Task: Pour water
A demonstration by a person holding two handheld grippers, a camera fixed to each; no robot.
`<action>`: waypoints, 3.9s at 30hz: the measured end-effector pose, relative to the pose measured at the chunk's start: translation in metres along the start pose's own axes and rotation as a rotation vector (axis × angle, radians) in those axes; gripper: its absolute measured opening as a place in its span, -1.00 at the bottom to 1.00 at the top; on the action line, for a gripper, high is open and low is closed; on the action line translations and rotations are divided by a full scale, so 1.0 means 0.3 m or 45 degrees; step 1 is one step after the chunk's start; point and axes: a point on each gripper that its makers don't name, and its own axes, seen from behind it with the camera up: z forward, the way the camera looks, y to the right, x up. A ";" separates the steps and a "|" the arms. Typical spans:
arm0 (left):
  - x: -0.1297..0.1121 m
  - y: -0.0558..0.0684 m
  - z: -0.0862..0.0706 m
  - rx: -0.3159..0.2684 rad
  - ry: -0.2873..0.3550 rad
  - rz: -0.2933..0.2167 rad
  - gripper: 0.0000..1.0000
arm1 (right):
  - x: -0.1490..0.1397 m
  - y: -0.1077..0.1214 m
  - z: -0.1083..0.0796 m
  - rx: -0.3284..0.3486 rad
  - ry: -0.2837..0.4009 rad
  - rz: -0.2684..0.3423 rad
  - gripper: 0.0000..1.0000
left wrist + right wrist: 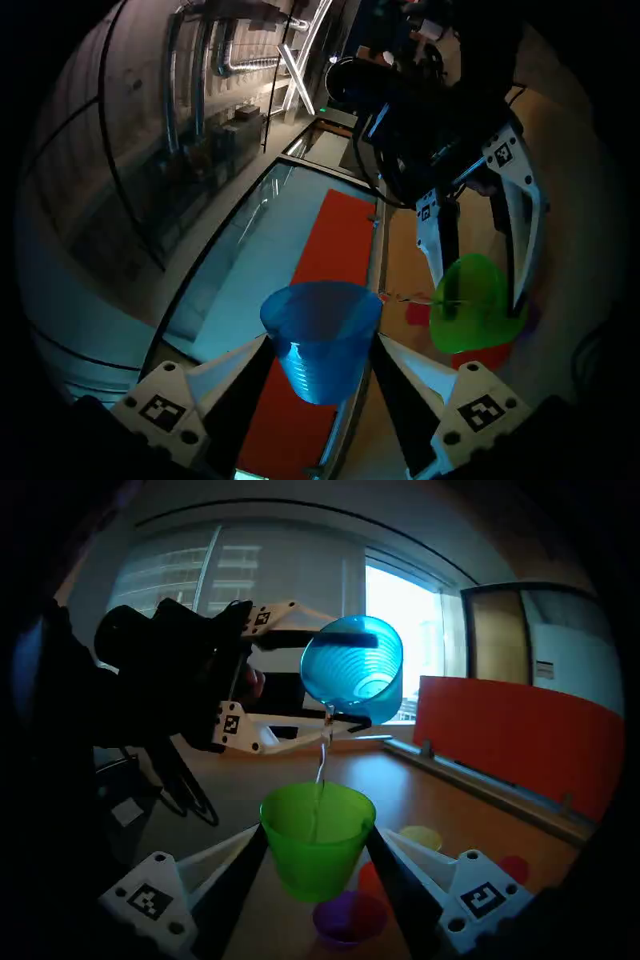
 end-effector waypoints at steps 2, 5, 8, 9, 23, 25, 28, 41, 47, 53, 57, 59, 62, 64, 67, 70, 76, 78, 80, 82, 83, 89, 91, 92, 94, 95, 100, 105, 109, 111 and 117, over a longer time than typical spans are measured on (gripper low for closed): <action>0.001 -0.001 0.001 0.001 0.001 0.006 0.61 | 0.000 0.002 0.000 -0.002 0.000 -0.002 0.77; 0.003 -0.003 0.001 0.003 0.003 0.015 0.61 | -0.002 0.003 0.000 -0.003 0.001 -0.002 0.77; 0.005 -0.005 0.000 0.006 0.002 0.023 0.61 | 0.000 0.003 -0.001 -0.003 0.003 -0.001 0.77; 0.005 -0.005 0.000 0.007 0.002 0.026 0.61 | 0.001 0.002 0.000 -0.003 0.003 -0.001 0.77; 0.003 -0.006 -0.006 0.011 0.001 0.064 0.61 | 0.003 0.000 0.008 -0.004 0.002 -0.005 0.77; 0.004 -0.006 -0.007 0.011 0.001 0.069 0.61 | 0.004 0.000 0.009 -0.004 0.002 -0.005 0.77; 0.005 -0.007 -0.008 0.011 0.002 0.073 0.61 | 0.006 -0.001 0.010 -0.004 0.003 -0.006 0.77; 0.013 -0.006 -0.010 0.016 0.002 0.102 0.61 | 0.007 -0.003 0.010 -0.007 0.009 -0.009 0.77; 0.015 -0.010 -0.015 0.018 0.002 0.132 0.61 | 0.005 -0.006 0.011 -0.005 0.009 -0.011 0.77; 0.014 -0.011 -0.016 0.013 0.001 0.141 0.61 | 0.006 -0.009 0.012 -0.003 0.011 -0.011 0.77; 0.015 -0.014 -0.017 0.013 0.001 0.153 0.61 | 0.004 -0.010 0.013 -0.002 0.013 -0.013 0.77; 0.014 -0.016 -0.016 0.013 0.000 0.159 0.61 | 0.005 -0.012 0.014 -0.001 0.013 -0.012 0.77; 0.014 -0.017 -0.016 0.010 0.000 0.172 0.61 | 0.006 -0.014 0.015 -0.001 0.014 -0.013 0.77; 0.013 -0.015 -0.016 0.007 0.000 0.182 0.61 | 0.006 -0.015 0.016 0.000 0.015 -0.013 0.77; 0.013 -0.012 -0.016 0.005 0.000 0.191 0.61 | 0.006 -0.017 0.017 0.001 0.016 -0.012 0.77; 0.015 -0.014 -0.017 0.007 0.000 0.194 0.61 | 0.005 -0.018 0.016 0.002 0.015 -0.013 0.77; 0.023 -0.021 -0.025 0.015 0.002 0.211 0.61 | 0.005 -0.018 0.015 0.001 0.014 -0.014 0.77; 0.027 -0.021 -0.028 0.015 0.004 0.218 0.62 | 0.005 -0.019 0.015 0.001 0.015 -0.014 0.77; 0.030 -0.020 -0.031 0.013 0.004 0.222 0.61 | 0.006 -0.019 0.015 0.001 0.015 -0.013 0.77; 0.032 -0.023 -0.030 0.015 0.006 0.230 0.61 | 0.007 -0.020 0.015 0.001 0.015 -0.014 0.77; 0.033 -0.024 -0.029 0.016 0.007 0.236 0.61 | 0.008 -0.021 0.015 0.002 0.015 -0.015 0.77; 0.036 -0.032 -0.027 0.025 0.009 0.262 0.61 | 0.008 -0.022 0.014 0.001 0.016 -0.017 0.77; 0.037 -0.032 -0.028 0.026 0.009 0.263 0.61 | 0.008 -0.022 0.014 0.000 0.016 -0.016 0.77; 0.037 -0.031 -0.028 0.027 0.010 0.263 0.61 | 0.009 -0.022 0.014 0.000 0.016 -0.016 0.77; 0.037 -0.031 -0.029 0.027 0.009 0.267 0.61 | 0.009 -0.023 0.014 0.001 0.016 -0.016 0.77; 0.037 -0.030 -0.029 0.028 0.009 0.270 0.61 | 0.010 -0.024 0.014 0.001 0.016 -0.016 0.77; 0.038 -0.032 -0.029 0.030 0.011 0.286 0.61 | 0.010 -0.025 0.015 0.001 0.017 -0.014 0.77; 0.040 -0.034 -0.028 0.030 0.012 0.297 0.61 | 0.009 -0.024 0.016 0.000 0.020 -0.011 0.77; 0.039 -0.032 -0.026 0.028 0.011 0.310 0.61 | 0.009 -0.025 0.018 0.000 0.023 -0.010 0.77; 0.040 -0.033 -0.026 0.028 0.011 0.317 0.61 | 0.009 -0.026 0.019 0.001 0.023 -0.010 0.77; 0.042 -0.044 -0.026 0.036 0.011 0.339 0.61 | 0.007 -0.025 0.020 0.000 0.027 -0.009 0.77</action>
